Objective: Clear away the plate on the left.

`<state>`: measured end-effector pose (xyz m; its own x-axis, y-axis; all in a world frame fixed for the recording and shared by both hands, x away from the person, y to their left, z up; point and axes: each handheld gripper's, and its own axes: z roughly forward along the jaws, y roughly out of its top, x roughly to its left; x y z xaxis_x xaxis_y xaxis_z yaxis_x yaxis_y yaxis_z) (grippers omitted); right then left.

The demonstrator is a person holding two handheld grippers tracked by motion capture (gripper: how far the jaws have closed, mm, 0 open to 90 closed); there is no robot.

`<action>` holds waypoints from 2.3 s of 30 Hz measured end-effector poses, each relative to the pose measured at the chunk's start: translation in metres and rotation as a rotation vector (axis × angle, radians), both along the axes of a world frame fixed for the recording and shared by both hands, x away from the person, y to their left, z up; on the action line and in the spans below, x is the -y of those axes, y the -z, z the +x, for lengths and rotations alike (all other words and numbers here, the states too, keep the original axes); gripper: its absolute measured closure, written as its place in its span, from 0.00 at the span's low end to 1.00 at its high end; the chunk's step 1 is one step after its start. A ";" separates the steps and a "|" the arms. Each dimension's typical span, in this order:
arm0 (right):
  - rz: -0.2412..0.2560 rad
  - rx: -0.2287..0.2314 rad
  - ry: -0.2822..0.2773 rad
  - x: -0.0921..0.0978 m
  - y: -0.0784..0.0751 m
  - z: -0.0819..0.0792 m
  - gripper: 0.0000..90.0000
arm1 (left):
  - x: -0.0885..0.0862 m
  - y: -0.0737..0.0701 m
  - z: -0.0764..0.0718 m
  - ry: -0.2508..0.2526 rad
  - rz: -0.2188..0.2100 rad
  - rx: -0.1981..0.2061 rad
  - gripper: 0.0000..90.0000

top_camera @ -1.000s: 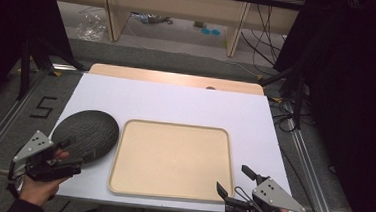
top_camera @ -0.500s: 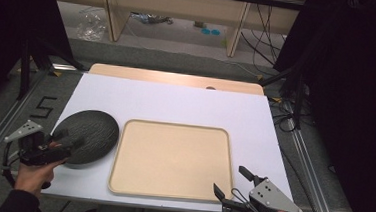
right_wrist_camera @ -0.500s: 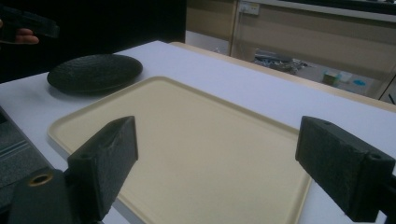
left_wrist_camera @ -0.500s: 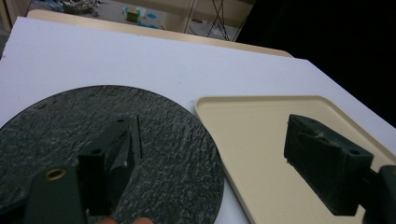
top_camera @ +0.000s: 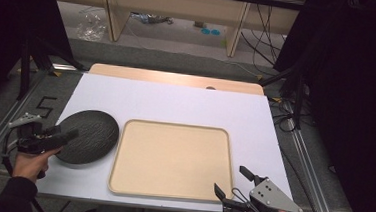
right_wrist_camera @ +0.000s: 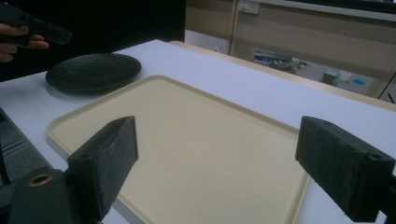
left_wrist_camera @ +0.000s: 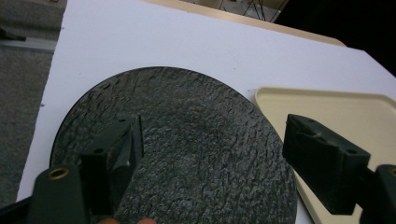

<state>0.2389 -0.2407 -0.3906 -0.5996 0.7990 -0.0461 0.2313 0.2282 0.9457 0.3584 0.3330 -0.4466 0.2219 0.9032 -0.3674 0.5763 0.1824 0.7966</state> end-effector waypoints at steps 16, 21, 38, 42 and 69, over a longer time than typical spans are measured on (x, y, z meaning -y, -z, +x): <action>0.000 -0.003 -0.008 0.000 0.000 0.001 0.16 | -0.041 0.017 0.019 -0.085 -0.114 -0.110 0.29; -0.002 0.006 -0.015 0.000 0.000 0.001 0.16 | -0.048 0.022 0.022 -0.117 -0.137 -0.134 0.30; -0.003 -0.002 -0.013 0.001 0.000 0.001 0.16 | -0.055 0.036 0.034 -0.142 -0.137 -0.214 0.32; -0.006 -0.015 -0.018 0.000 0.001 0.000 0.16 | -0.056 0.039 0.037 -0.124 -0.140 -0.229 0.34; -0.008 0.006 -0.031 -0.001 0.001 0.001 0.16 | -0.067 0.059 0.039 -0.109 -0.263 -0.303 0.71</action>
<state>0.2403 -0.2398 -0.3912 -0.6236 0.7797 -0.0558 0.2183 0.2422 0.9454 0.3976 0.3997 -0.5053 -0.0235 0.7819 -0.6230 0.7433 0.4304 0.5121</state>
